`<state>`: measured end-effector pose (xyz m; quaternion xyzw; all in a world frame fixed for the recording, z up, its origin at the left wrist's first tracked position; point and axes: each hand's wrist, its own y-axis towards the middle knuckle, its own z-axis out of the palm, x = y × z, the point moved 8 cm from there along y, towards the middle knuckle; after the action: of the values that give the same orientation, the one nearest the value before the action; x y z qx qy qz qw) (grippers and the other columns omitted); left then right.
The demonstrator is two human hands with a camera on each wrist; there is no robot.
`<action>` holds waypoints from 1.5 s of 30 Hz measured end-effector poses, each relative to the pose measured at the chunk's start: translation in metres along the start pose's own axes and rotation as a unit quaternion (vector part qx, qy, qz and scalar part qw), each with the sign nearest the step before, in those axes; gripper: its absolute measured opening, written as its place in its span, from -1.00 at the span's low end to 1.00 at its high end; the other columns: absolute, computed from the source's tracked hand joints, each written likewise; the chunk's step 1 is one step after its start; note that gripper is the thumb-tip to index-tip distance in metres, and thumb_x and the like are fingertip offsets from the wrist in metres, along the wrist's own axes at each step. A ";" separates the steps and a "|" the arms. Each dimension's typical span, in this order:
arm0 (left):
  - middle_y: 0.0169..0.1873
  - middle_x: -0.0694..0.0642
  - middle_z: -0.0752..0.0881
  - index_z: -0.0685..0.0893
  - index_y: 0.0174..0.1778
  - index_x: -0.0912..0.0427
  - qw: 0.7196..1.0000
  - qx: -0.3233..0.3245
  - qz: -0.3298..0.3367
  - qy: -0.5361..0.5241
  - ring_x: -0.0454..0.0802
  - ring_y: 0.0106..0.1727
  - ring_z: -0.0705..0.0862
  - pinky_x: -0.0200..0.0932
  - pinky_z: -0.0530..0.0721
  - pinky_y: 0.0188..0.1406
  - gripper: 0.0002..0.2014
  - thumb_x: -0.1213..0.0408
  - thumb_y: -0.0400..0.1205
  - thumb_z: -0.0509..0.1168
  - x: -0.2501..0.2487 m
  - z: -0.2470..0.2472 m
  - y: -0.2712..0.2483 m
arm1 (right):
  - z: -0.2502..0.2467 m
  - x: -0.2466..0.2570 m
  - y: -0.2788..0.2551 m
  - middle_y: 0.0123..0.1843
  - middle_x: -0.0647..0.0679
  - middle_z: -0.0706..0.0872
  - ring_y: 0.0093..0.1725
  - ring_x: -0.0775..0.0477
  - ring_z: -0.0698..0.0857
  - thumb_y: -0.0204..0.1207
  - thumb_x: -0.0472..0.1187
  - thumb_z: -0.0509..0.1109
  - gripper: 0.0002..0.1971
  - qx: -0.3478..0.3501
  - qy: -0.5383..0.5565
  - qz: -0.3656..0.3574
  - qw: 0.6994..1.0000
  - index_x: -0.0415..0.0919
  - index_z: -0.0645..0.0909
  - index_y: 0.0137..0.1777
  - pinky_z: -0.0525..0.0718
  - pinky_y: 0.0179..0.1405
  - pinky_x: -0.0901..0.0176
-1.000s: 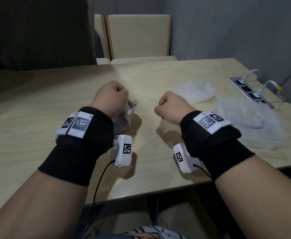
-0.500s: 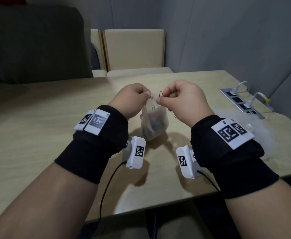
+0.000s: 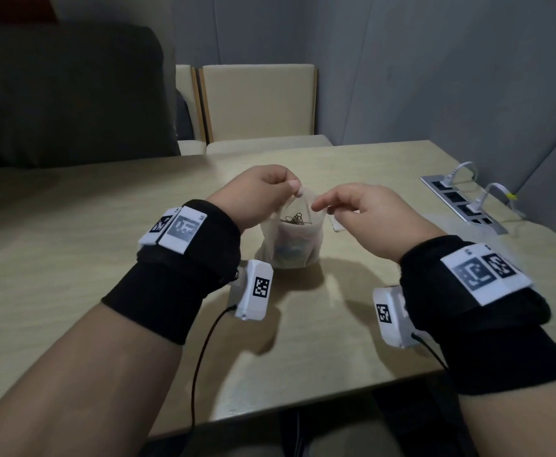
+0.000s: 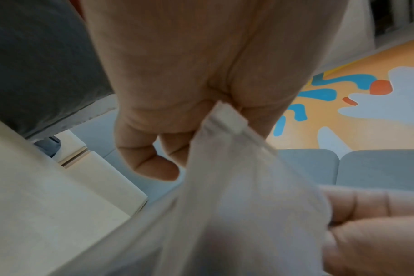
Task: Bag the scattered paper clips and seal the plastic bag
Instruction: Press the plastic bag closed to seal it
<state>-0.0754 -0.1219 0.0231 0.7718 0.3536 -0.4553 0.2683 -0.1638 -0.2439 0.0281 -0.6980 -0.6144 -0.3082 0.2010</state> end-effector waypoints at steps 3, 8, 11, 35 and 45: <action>-0.61 -0.15 0.54 0.65 -0.34 0.06 0.999 -0.006 0.015 -0.029 -0.16 -0.47 0.44 -0.29 0.40 -0.43 -0.71 0.33 0.71 0.23 -0.006 0.000 0.004 | -0.013 0.004 -0.001 -0.04 0.11 0.70 -0.01 0.10 0.70 0.51 -0.29 0.42 -0.80 -0.050 -0.011 -0.026 0.998 0.05 0.78 -0.07 0.60 0.08 0.27; -0.34 -0.08 0.62 0.65 -0.22 -0.03 0.999 -0.024 -0.022 0.019 -0.12 -0.29 0.54 -0.16 0.48 -0.24 -0.85 0.15 0.68 0.30 0.016 0.004 0.003 | -0.012 -0.020 0.005 -0.14 0.09 0.74 -0.10 0.06 0.67 0.52 -0.20 0.41 -0.86 -0.126 -0.047 0.021 0.991 0.09 0.71 -0.19 0.64 0.03 0.19; -0.13 -0.10 0.68 0.64 0.02 -0.07 0.995 0.034 -0.054 0.073 -0.11 -0.13 0.64 -0.14 0.54 -0.21 -0.81 0.01 0.56 0.43 0.036 0.010 -0.007 | -0.011 -0.033 0.008 -0.07 0.03 0.76 -0.07 0.01 0.67 0.54 -0.19 0.37 -0.86 -0.162 -0.033 0.039 0.985 0.08 0.69 -0.17 0.62 0.01 0.19; -0.56 -0.14 0.73 0.70 -0.42 -0.04 0.990 -0.132 0.037 0.016 -0.30 -0.45 0.63 -0.36 0.56 -0.33 -0.79 0.25 0.47 0.56 0.021 -0.008 -0.026 | 0.009 0.028 0.003 -0.01 0.18 0.74 0.15 0.06 0.63 0.48 0.05 0.44 -0.85 -0.154 -0.075 -0.141 0.975 0.08 0.77 -0.03 0.56 0.26 -0.08; -0.35 -0.09 0.76 0.66 -0.36 -0.14 0.978 -0.199 0.053 0.041 -0.02 -0.21 0.74 -0.04 0.73 -0.04 -0.76 0.28 0.56 0.46 0.019 -0.017 -0.035 | -0.001 0.021 0.000 -0.09 0.15 0.73 0.01 0.03 0.67 0.45 0.01 0.36 -0.88 -0.217 -0.216 -0.165 0.938 0.05 0.69 -0.16 0.25 0.04 0.14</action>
<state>-0.0882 -0.0829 0.0103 0.7388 0.4066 -0.3291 0.4249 -0.1634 -0.2291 0.0432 -0.6634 -0.6676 -0.3046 -0.1464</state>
